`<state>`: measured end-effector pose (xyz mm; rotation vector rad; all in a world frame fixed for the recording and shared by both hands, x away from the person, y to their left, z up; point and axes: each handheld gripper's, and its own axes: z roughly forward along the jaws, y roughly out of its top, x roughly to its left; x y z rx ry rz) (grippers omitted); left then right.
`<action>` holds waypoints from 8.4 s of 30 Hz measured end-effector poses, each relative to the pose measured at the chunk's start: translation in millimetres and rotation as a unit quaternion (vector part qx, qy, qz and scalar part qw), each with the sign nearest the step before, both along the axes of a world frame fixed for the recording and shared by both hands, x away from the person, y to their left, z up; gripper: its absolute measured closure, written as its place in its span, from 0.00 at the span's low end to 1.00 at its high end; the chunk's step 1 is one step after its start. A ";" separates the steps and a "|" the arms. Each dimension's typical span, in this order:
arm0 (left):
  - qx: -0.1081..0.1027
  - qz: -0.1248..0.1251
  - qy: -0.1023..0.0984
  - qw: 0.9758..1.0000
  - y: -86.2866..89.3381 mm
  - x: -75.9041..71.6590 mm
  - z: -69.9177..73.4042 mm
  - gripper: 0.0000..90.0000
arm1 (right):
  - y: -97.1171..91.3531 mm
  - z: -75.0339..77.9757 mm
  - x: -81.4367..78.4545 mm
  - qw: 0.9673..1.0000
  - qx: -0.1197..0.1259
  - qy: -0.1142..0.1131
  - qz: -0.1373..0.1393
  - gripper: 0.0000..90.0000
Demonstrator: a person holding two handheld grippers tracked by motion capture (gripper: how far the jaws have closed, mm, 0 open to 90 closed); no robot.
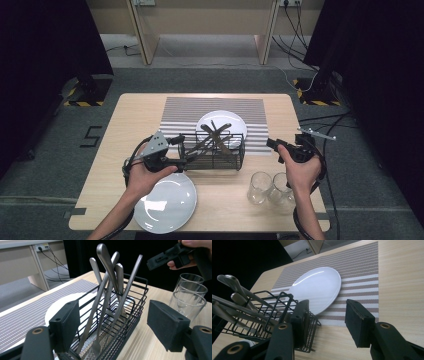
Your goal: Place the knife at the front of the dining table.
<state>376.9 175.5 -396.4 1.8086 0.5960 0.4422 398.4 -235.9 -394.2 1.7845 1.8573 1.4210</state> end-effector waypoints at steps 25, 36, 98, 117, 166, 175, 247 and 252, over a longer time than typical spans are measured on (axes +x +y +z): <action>0.039 -0.051 0.024 0.998 -32.0 21.6 -2.7 0.50 | 4.2 8.1 -13.8 0.998 -0.042 0.029 0.024 0.61; 0.054 -0.062 0.033 0.996 -46.1 31.2 -3.6 0.53 | 1.9 7.3 -13.7 0.998 -0.040 0.031 0.021 0.61; 0.113 -0.108 0.058 0.986 -54.4 52.8 -13.0 0.85 | 3.2 -1.7 -9.1 0.998 -0.022 0.048 0.028 0.62; 0.141 -0.135 0.005 0.981 -52.9 55.4 -12.7 0.90 | -0.3 -3.2 -8.7 0.998 -0.019 0.047 0.021 0.62; 0.117 -0.137 -0.071 0.981 -46.3 47.6 -1.5 0.92 | -0.8 -5.9 -7.9 0.998 -0.023 0.050 0.016 0.63; 0.113 -0.137 -0.081 0.981 -44.4 46.6 1.6 0.92 | -0.4 -6.6 -7.7 0.998 -0.022 0.051 0.017 0.63; 0.075 -0.139 -0.112 0.981 -39.2 37.3 32.3 0.92 | 0.1 -10.2 -6.4 0.998 -0.020 0.056 0.017 0.63; 0.073 -0.139 -0.111 0.981 -38.5 36.3 33.3 0.92 | 0.2 -10.3 -6.3 0.998 -0.019 0.056 0.017 0.63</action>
